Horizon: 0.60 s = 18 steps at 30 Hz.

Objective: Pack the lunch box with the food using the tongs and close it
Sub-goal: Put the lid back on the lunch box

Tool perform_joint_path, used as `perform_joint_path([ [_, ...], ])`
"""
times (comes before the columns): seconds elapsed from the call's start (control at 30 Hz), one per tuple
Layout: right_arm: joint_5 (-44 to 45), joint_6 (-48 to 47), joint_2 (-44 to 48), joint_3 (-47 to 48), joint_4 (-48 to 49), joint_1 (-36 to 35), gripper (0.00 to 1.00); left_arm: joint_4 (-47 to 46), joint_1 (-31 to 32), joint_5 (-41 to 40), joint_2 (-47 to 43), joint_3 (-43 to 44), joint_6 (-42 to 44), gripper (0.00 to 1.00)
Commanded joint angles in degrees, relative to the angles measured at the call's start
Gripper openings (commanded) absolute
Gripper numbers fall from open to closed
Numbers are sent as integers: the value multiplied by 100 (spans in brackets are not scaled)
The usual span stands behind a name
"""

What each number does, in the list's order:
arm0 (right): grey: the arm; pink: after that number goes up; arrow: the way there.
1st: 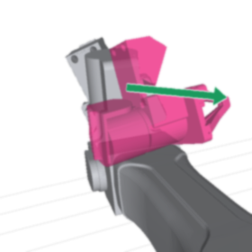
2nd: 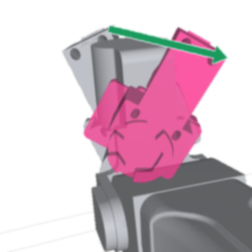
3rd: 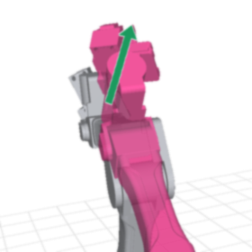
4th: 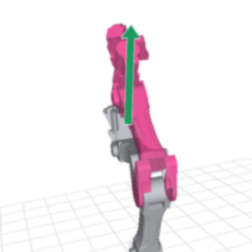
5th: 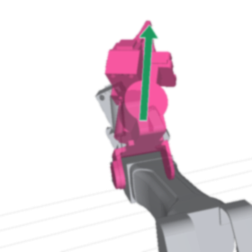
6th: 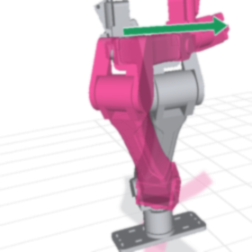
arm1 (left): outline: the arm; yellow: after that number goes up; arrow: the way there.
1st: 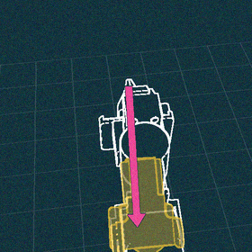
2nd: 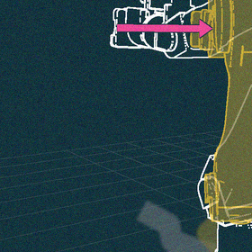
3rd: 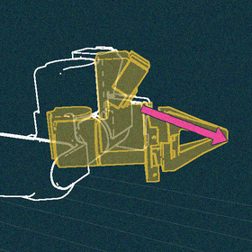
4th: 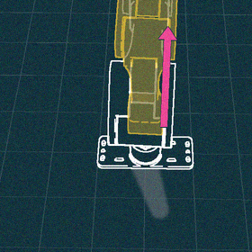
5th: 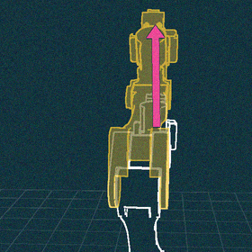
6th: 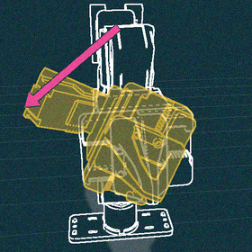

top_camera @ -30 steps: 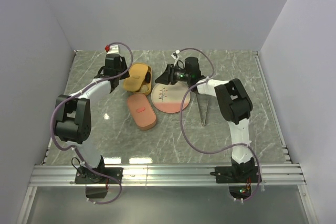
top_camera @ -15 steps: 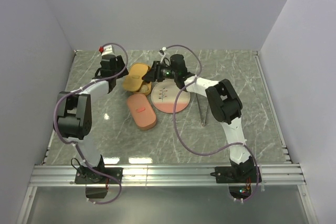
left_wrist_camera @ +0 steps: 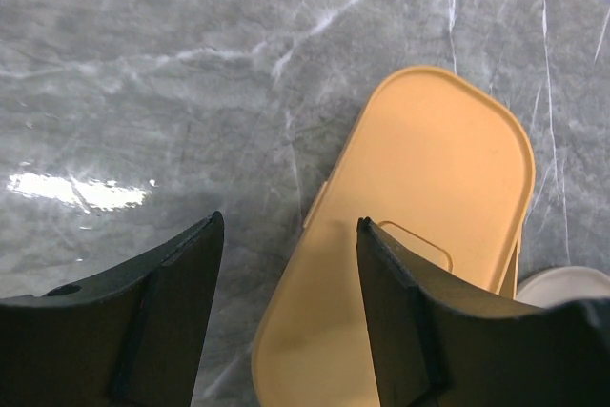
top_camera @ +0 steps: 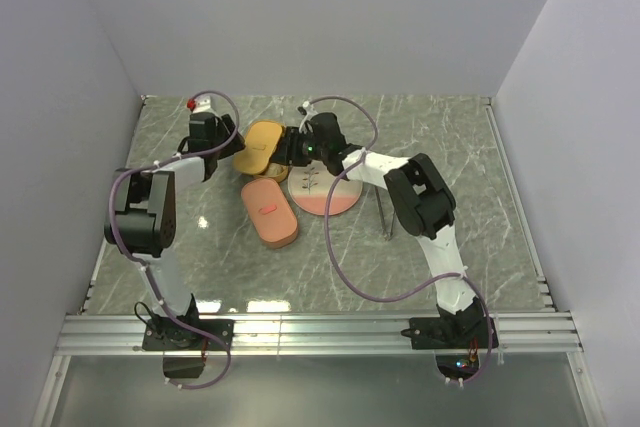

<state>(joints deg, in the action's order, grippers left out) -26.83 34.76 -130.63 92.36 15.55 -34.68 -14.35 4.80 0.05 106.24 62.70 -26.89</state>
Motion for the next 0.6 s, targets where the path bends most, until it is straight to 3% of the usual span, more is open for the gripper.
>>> perform_joint_path([
  [0.0, 318, 31, -103, 335, -228, -57, 48, -147, 4, 355, 125, 207, -123, 64],
  [0.57, 336, 110, -376, 705, -219, -74, 48, 125, 91, 873, 433, 392, -220, 63],
])
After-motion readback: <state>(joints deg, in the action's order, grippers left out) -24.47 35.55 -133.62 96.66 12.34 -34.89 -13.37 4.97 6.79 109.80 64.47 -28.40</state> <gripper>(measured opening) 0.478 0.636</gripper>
